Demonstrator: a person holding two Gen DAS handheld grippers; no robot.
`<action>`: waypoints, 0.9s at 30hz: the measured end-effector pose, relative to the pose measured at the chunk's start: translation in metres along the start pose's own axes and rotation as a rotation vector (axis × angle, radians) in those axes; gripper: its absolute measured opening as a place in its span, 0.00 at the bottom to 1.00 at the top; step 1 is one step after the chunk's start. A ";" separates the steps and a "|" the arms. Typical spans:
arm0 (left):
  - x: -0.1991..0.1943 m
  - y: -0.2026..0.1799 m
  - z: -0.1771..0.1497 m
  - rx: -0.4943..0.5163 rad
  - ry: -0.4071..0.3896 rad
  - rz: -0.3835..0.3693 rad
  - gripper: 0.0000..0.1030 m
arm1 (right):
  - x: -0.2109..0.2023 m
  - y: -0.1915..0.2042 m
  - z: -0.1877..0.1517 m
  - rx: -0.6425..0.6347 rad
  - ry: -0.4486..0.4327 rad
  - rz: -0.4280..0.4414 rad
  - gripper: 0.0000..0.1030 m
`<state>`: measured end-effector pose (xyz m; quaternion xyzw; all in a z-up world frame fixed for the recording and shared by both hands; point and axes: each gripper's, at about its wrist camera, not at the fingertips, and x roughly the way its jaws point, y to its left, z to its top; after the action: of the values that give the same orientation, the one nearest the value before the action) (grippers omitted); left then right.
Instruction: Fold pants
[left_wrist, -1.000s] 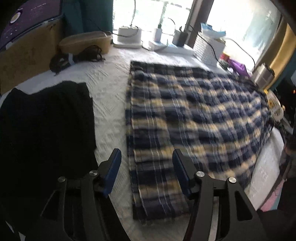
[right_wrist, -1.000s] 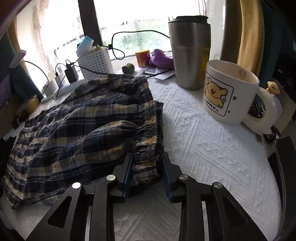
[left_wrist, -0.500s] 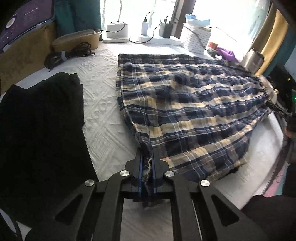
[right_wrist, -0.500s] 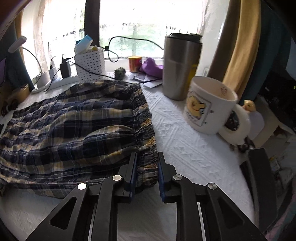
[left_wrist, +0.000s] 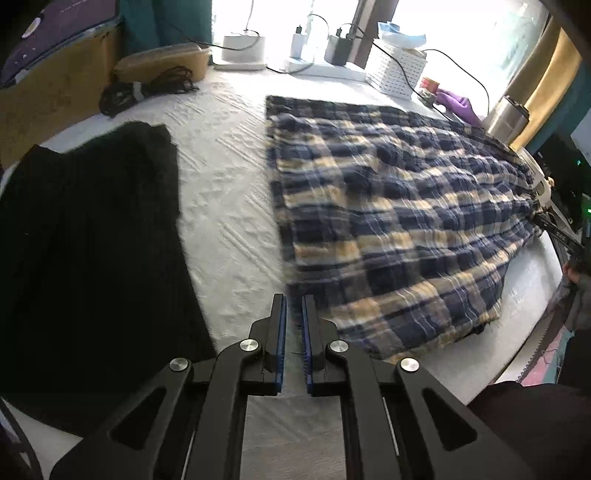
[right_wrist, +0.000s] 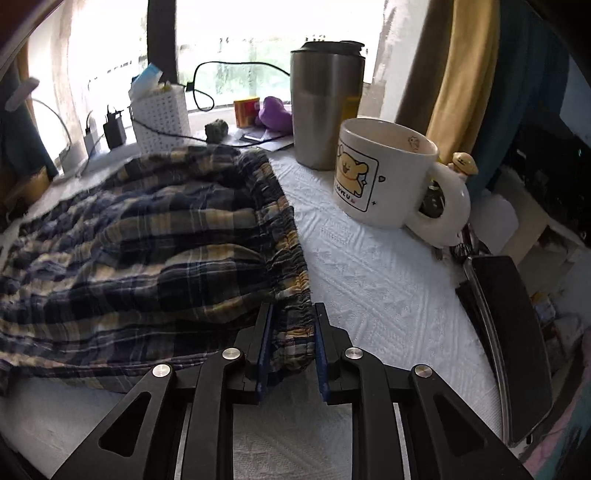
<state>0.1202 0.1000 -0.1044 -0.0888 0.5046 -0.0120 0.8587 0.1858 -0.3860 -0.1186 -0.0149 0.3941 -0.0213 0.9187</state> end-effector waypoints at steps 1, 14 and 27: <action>-0.004 0.004 0.004 -0.006 -0.010 0.017 0.07 | -0.003 -0.002 0.002 0.001 -0.007 0.001 0.29; 0.011 -0.006 0.069 0.055 -0.109 0.008 0.22 | -0.023 0.014 0.058 0.009 -0.199 0.056 0.51; 0.080 -0.008 0.128 0.094 -0.075 -0.006 0.24 | 0.070 0.059 0.110 -0.125 -0.034 0.014 0.43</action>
<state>0.2708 0.1013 -0.1111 -0.0500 0.4705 -0.0349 0.8803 0.3151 -0.3298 -0.0964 -0.0697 0.3792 0.0102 0.9226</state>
